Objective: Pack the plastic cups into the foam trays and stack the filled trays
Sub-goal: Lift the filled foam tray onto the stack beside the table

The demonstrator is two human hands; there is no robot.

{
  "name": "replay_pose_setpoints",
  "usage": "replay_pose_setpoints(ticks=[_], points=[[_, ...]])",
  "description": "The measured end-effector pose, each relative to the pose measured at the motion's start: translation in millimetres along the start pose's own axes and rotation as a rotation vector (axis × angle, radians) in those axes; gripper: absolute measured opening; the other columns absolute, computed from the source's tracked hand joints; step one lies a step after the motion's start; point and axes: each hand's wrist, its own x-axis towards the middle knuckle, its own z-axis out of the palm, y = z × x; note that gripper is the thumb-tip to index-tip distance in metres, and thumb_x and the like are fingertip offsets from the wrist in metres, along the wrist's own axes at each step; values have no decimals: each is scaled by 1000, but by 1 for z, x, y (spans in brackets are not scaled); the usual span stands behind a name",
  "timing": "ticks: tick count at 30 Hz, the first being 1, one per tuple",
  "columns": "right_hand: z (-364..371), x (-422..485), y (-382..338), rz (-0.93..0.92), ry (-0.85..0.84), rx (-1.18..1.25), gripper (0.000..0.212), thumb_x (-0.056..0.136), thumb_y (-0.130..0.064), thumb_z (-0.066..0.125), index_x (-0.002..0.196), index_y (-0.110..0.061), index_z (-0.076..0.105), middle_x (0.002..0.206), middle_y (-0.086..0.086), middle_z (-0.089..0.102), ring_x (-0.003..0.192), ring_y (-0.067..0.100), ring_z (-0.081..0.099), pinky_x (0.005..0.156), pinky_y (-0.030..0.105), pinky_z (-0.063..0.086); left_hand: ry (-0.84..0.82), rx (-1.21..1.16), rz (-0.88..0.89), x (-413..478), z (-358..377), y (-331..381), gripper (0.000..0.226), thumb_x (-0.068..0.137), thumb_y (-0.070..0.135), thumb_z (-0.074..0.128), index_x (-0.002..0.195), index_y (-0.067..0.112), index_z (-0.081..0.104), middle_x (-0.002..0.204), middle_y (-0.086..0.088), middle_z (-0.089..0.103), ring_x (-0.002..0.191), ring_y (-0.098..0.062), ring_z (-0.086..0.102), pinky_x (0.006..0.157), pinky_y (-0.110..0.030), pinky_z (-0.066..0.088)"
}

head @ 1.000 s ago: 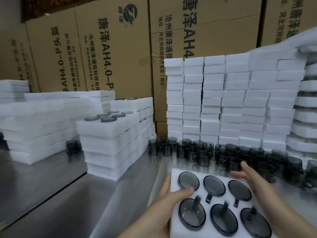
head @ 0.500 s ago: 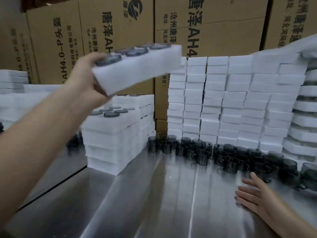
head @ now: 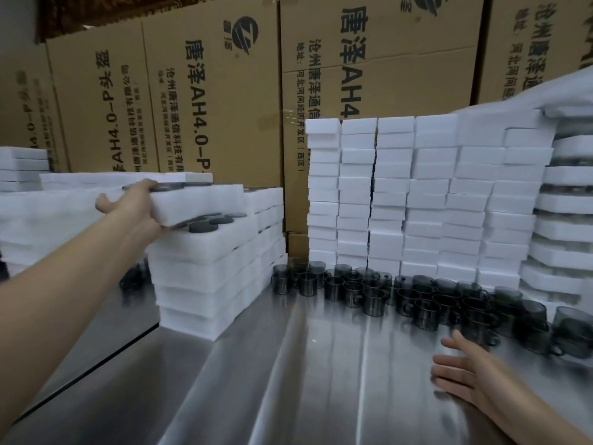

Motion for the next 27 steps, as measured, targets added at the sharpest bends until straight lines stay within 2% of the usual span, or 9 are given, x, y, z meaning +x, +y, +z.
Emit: replay_pose_setpoints(ticks=[3, 5, 8, 10, 12, 16, 22, 27], points=[[2, 2, 1, -5, -4, -24, 44, 106, -40, 56, 130, -3, 61, 123, 34, 65, 110, 50, 67, 76, 47, 59, -81, 10, -22, -2, 19, 10, 76, 96, 23, 74, 159, 33, 32, 150, -7, 52, 116, -31, 67, 81, -57, 65], [1, 3, 1, -20, 5, -35, 45, 107, -38, 56, 131, -1, 61, 123, 37, 64, 110, 51, 66, 83, 51, 57, -107, 20, -37, -4, 28, 7, 72, 99, 27, 72, 160, 33, 33, 149, -7, 57, 113, -29, 71, 78, -54, 66], [0, 3, -1, -24, 13, -51, 45, 107, -36, 55, 132, 1, 60, 123, 39, 64, 110, 52, 66, 90, 55, 54, 3, 7, -8, -5, 36, -17, 93, 94, 26, 78, 164, 42, 18, 153, -9, 49, 115, -31, 65, 89, -56, 64], [1, 1, -2, -15, -1, -61, 44, 107, -37, 55, 130, -1, 61, 120, 37, 66, 110, 52, 67, 84, 51, 56, 88, 38, 61, -7, 36, -35, 98, 91, 30, 79, 164, 45, 15, 155, -9, 45, 114, -30, 56, 100, -51, 59], [1, -1, -2, -7, -18, -71, 42, 107, -39, 55, 128, -3, 63, 117, 36, 68, 106, 49, 69, 78, 47, 57, 144, 38, 100, -7, 37, -41, 98, 89, 35, 78, 163, 48, 15, 154, -8, 45, 114, -30, 53, 104, -50, 56], [2, -2, -3, -2, -19, -72, 43, 107, -39, 55, 128, -3, 63, 114, 36, 69, 97, 46, 70, 75, 46, 57, 112, -51, 30, -2, 38, -32, 101, 87, 28, 80, 161, 51, 15, 159, -6, 37, 121, -41, 59, 92, -61, 61], [2, -5, -4, -9, -14, -84, 42, 107, -39, 55, 128, -3, 63, 114, 38, 69, 95, 46, 70, 75, 46, 57, 86, -17, 40, 0, 36, -34, 101, 89, 24, 80, 163, 47, 15, 156, -7, 39, 120, -36, 59, 93, -58, 62], [4, -8, -6, -19, -26, -104, 40, 107, -36, 55, 128, -3, 62, 116, 39, 67, 94, 45, 69, 76, 45, 57, 80, -13, 33, 3, 36, -34, 100, 89, 24, 79, 162, 48, 15, 155, -6, 38, 119, -37, 58, 90, -60, 63]])
